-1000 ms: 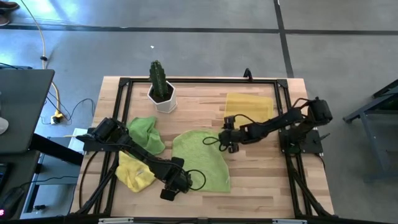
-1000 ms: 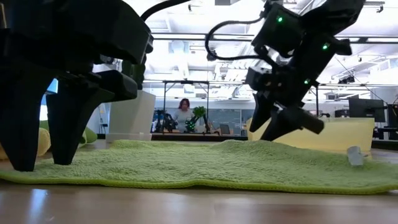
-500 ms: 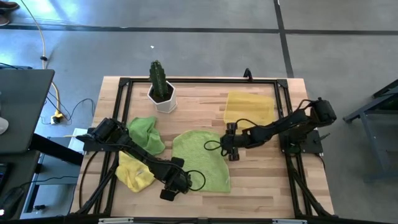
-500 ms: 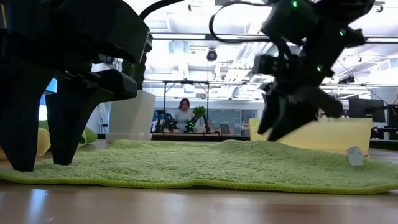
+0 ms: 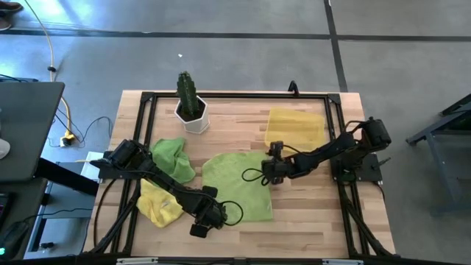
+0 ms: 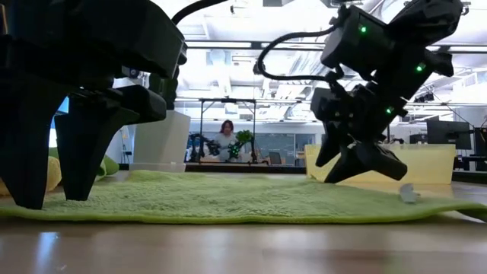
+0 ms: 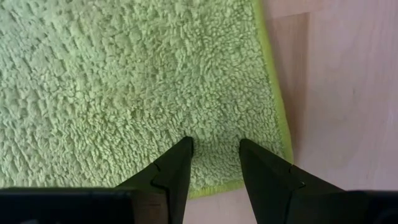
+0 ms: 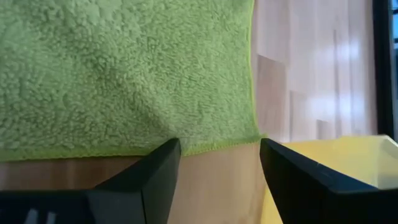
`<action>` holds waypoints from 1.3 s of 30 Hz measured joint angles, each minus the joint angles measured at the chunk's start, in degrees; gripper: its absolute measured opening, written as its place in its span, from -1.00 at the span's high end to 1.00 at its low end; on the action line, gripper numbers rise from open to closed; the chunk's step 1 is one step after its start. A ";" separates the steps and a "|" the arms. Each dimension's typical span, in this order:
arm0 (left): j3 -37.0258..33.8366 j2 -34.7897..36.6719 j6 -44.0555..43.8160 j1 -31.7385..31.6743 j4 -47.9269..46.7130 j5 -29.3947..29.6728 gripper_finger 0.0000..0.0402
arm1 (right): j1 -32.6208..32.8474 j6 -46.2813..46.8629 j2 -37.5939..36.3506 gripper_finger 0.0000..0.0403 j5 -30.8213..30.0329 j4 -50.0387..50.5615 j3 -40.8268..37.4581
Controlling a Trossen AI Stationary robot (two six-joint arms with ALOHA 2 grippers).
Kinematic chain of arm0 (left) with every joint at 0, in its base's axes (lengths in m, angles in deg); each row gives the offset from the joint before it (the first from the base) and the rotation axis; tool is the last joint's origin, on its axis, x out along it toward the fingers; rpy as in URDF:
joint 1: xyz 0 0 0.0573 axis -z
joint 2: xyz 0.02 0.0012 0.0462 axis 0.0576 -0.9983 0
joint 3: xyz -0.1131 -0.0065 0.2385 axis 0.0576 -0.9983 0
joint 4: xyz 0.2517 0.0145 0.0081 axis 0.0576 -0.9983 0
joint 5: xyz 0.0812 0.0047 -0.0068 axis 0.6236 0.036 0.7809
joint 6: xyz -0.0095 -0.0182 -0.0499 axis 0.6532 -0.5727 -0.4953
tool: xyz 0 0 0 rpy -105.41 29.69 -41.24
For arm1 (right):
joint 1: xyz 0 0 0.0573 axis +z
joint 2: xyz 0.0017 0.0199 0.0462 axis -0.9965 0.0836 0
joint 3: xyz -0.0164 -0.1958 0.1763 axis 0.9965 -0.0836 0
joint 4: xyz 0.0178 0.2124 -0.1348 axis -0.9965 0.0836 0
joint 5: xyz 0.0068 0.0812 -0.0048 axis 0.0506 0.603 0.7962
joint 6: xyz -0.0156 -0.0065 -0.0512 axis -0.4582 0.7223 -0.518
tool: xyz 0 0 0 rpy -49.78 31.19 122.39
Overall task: Roll microfiber towels into tight, uniform cylinder then place into a basket
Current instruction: Fold the light green microfiber cloth
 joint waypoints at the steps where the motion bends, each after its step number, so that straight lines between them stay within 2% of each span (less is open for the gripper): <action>1: 0.00 0.00 0.21 0.00 0.00 0.15 0.35 | 0.00 0.27 -0.07 -0.09 -0.24 0.42 0.16; 5: 0.80 -0.17 1.76 0.07 -0.95 1.81 0.35 | 1.02 4.88 -1.23 -0.09 0.46 3.36 2.13; 10: 5.11 -0.74 4.42 -0.51 -5.86 3.35 0.35 | 3.57 10.67 -3.60 -0.09 1.30 10.45 5.46; 16: 8.20 -0.59 5.49 -0.64 -6.21 3.01 0.35 | 8.43 16.89 -5.46 -0.09 12.66 9.13 5.43; 19: 8.25 -0.60 5.13 0.60 -6.16 1.84 0.35 | 12.52 18.17 -5.46 -0.09 14.49 7.62 5.41; 24: 8.24 -0.55 5.06 3.77 -6.14 1.89 0.35 | 19.60 18.06 -5.46 -0.09 12.82 3.33 5.41; 28: 8.15 -0.75 5.05 6.17 -6.50 5.68 0.35 | 23.90 18.35 -4.46 -0.09 10.36 1.84 5.41; 35: 8.33 -3.51 5.08 8.46 -6.44 10.54 0.35 | 28.20 22.43 1.16 -0.09 9.95 -3.87 5.41; 39: 8.52 -5.09 5.06 8.73 -6.70 12.63 0.35 | 29.99 22.36 4.45 -0.09 6.55 -6.62 5.41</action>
